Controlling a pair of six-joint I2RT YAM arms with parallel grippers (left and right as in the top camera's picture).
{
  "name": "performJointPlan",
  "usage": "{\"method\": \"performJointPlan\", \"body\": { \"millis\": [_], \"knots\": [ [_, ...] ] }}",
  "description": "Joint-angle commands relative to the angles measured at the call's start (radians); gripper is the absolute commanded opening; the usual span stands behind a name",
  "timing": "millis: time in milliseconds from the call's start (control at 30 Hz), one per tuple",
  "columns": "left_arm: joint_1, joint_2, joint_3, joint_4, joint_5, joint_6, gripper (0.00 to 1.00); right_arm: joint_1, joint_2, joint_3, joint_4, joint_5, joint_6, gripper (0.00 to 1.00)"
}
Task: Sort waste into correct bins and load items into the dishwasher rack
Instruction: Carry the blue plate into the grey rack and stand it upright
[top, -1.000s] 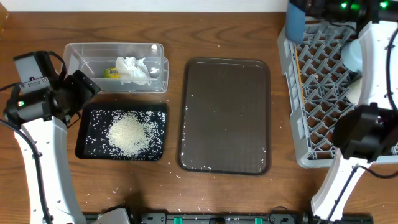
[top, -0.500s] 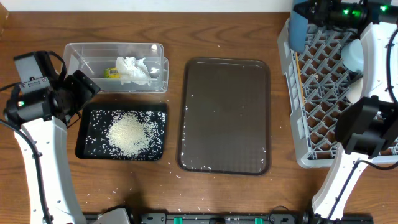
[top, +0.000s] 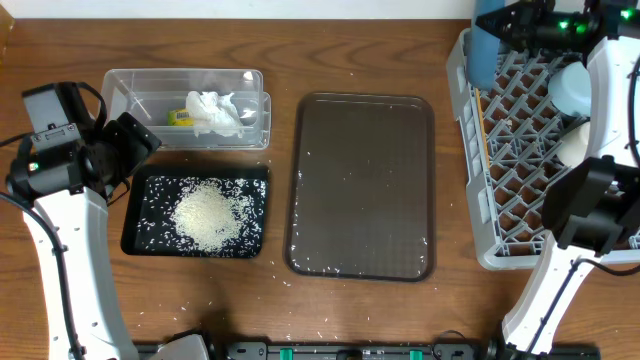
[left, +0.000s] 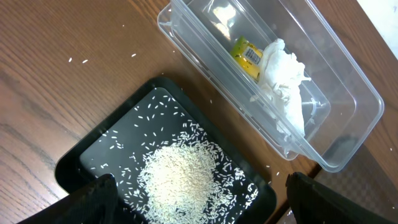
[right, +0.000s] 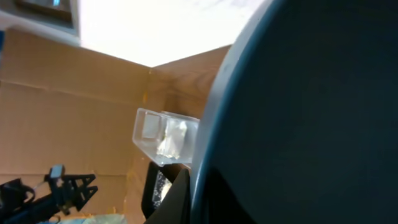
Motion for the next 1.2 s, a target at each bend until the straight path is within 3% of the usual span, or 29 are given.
{"method": "performJointPlan", "body": {
  "millis": [0, 300, 633, 733, 1167],
  "knots": [
    [0.005, 0.0, 0.008, -0.006, -0.005, -0.005, 0.89, -0.008, -0.031, -0.005, -0.05, 0.245, -0.002, 0.09],
    [0.005, 0.0, 0.008, -0.006, -0.005, -0.005, 0.89, -0.024, -0.119, -0.005, -0.134, 0.492, -0.002, 0.22],
    [0.005, 0.0, 0.008, -0.006, -0.005, -0.005, 0.89, -0.063, -0.18, -0.005, -0.231, 0.582, -0.017, 0.25],
    [0.005, 0.0, 0.008, -0.006, -0.005, -0.005, 0.89, -0.068, -0.2, -0.005, -0.257, 0.582, -0.018, 0.34],
    [0.005, 0.0, 0.008, -0.006, -0.005, -0.005, 0.89, -0.038, -0.222, -0.005, -0.404, 0.581, -0.079, 0.32]
  ]
}}
